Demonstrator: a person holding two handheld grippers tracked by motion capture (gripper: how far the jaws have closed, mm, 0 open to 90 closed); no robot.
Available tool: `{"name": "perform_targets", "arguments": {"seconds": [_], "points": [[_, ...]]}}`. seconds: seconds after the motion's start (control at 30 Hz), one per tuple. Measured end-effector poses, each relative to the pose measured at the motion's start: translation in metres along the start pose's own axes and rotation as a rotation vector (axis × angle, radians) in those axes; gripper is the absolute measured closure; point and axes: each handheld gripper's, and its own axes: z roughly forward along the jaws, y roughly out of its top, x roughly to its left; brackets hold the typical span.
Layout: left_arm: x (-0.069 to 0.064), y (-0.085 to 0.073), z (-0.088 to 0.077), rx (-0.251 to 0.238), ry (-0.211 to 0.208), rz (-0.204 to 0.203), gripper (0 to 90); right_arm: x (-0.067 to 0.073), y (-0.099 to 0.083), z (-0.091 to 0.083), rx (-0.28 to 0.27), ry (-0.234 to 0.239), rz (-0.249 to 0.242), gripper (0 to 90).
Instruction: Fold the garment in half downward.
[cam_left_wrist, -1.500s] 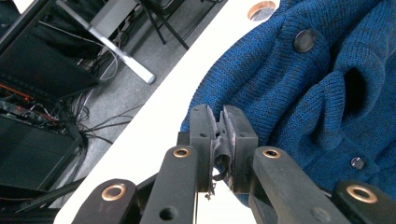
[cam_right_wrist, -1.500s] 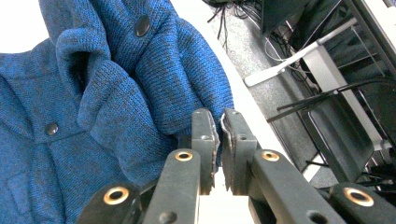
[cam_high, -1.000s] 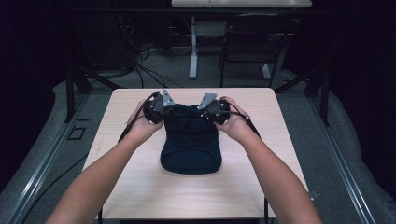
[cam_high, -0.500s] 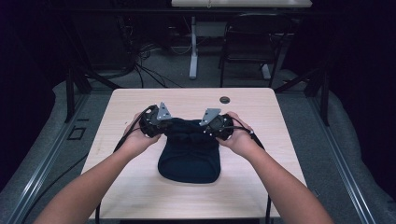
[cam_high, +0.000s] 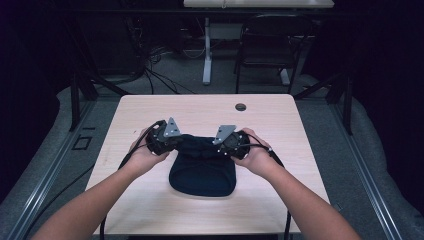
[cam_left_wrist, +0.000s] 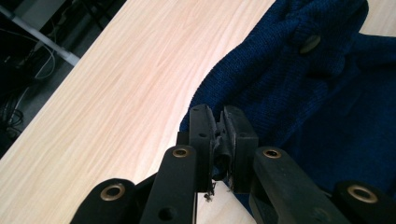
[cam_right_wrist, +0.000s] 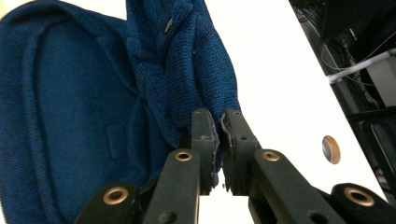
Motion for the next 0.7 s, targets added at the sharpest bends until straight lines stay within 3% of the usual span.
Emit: {"name": "perform_targets", "arguments": {"seconds": [0.37, 0.7], "points": [[-0.008, -0.008, -0.004, -0.013, -0.028, -0.007, 83.5, 0.008, -0.002, -0.005, 0.006, 0.019, 0.008, 83.7], [-0.023, -0.014, -0.003, 0.010, -0.068, 0.024, 83.4, 0.024, -0.013, -0.004, 0.018, 0.048, 0.028, 83.6]]}}
